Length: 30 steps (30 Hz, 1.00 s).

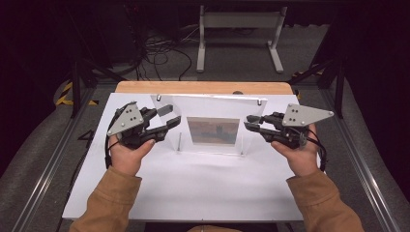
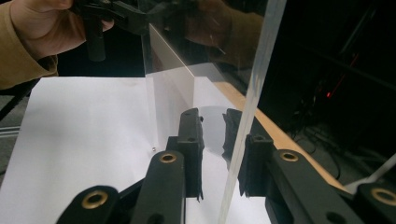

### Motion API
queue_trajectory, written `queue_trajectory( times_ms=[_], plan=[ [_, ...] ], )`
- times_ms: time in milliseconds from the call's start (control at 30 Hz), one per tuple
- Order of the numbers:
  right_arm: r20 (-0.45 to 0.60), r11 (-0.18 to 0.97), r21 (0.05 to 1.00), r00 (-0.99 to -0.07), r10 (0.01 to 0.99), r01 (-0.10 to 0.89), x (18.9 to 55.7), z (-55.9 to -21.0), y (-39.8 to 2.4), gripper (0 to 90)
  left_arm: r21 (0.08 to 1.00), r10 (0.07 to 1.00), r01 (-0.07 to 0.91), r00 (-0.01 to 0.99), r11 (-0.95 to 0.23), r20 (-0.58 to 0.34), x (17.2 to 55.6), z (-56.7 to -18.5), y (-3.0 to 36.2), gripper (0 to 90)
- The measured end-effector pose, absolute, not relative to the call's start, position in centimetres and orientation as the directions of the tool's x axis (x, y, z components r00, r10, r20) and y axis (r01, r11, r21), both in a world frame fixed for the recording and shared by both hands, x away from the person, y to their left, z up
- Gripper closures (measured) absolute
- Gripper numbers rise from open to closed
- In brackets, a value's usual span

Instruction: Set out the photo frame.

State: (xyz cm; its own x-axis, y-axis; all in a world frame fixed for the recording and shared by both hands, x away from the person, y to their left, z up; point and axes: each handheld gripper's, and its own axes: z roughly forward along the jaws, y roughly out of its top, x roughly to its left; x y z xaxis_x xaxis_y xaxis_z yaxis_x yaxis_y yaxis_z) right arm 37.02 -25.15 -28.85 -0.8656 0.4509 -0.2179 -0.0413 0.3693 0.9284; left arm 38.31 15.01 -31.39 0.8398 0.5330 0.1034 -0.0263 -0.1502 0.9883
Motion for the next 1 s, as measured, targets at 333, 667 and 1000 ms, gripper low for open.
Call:
queue_trajectory(
  times_ms=[333, 667, 1000],
  plan=[
    [-0.177, 0.352, 0.936, -0.84, 0.514, 0.018, 39.3, -29.2, -25.8, 68.6, 0.996, 0.54, 0.007, 0.841, -0.089, 0.043, 41.0, -31.4, 14.1, 53.7],
    [-0.158, 0.339, 0.94, -0.821, 0.549, 0.046, 41.3, -29.3, -25.6, 64.2, 0.998, 0.539, 0.064, 0.841, -0.026, -0.04, 42.8, -31.6, 14.1, 55.1],
    [-0.133, 0.327, 0.942, -0.815, 0.564, 0.073, 43.0, -29.3, -25.6, 61.6, 0.996, 0.558, 0.086, 0.827, -0.011, -0.066, 44.2, -31.6, 13.7, 53.5]
  ],
)
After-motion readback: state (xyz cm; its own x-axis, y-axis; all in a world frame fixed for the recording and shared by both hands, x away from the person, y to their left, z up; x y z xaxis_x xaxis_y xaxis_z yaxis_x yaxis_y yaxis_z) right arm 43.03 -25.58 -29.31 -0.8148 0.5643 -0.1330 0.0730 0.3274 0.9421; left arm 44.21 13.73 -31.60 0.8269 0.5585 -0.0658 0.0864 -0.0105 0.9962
